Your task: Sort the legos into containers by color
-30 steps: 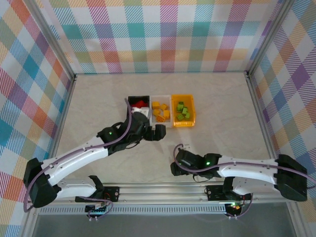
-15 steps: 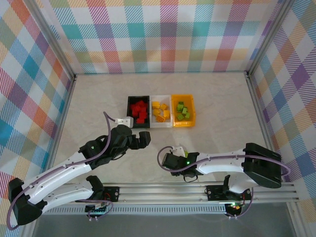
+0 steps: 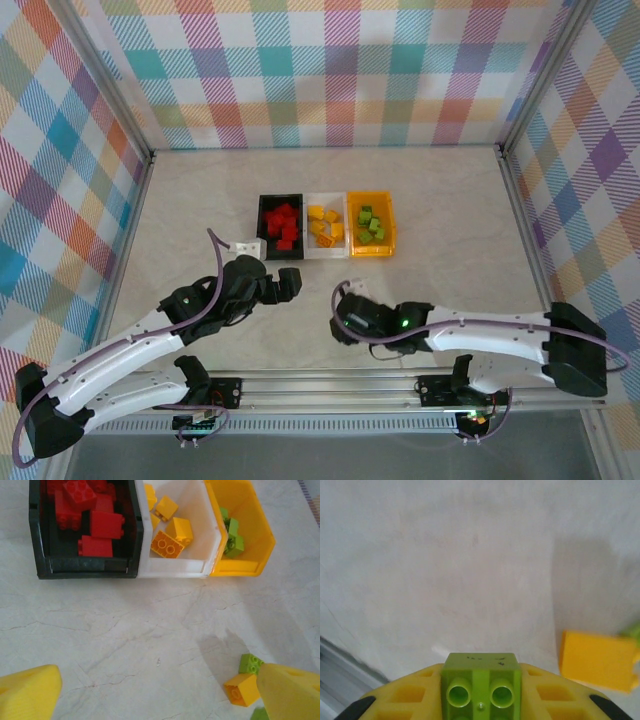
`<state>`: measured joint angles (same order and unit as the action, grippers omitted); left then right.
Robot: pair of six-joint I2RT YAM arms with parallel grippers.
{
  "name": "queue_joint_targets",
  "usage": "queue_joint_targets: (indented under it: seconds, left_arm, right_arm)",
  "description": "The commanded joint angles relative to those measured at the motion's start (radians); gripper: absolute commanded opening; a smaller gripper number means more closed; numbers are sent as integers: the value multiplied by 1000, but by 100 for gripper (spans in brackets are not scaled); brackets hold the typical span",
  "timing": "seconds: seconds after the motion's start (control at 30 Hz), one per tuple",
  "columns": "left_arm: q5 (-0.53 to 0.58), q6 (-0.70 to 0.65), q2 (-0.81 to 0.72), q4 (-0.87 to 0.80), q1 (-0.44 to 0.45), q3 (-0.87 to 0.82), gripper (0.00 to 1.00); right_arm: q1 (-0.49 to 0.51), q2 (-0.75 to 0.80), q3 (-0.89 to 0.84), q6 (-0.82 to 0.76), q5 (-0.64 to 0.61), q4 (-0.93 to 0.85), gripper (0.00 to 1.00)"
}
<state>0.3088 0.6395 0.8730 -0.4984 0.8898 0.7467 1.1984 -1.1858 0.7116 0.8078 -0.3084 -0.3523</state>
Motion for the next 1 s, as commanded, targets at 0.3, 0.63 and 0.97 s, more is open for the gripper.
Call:
queue_joint_targets:
  seconds: [0.3,0.63,0.97]
  left_arm:
    - [-72,-12,55,66,2,-46,100]
    - [-174,-35,142,117,5,-46,100]
    - [-241,-104,348,203,103,18,100]
  right_arm:
    - [-609,-294,370,-269,209,-10,29]
    - [-695,-641,661,-268,218,-67,43]
    - [-695,-465,555,-257,234,-38,72]
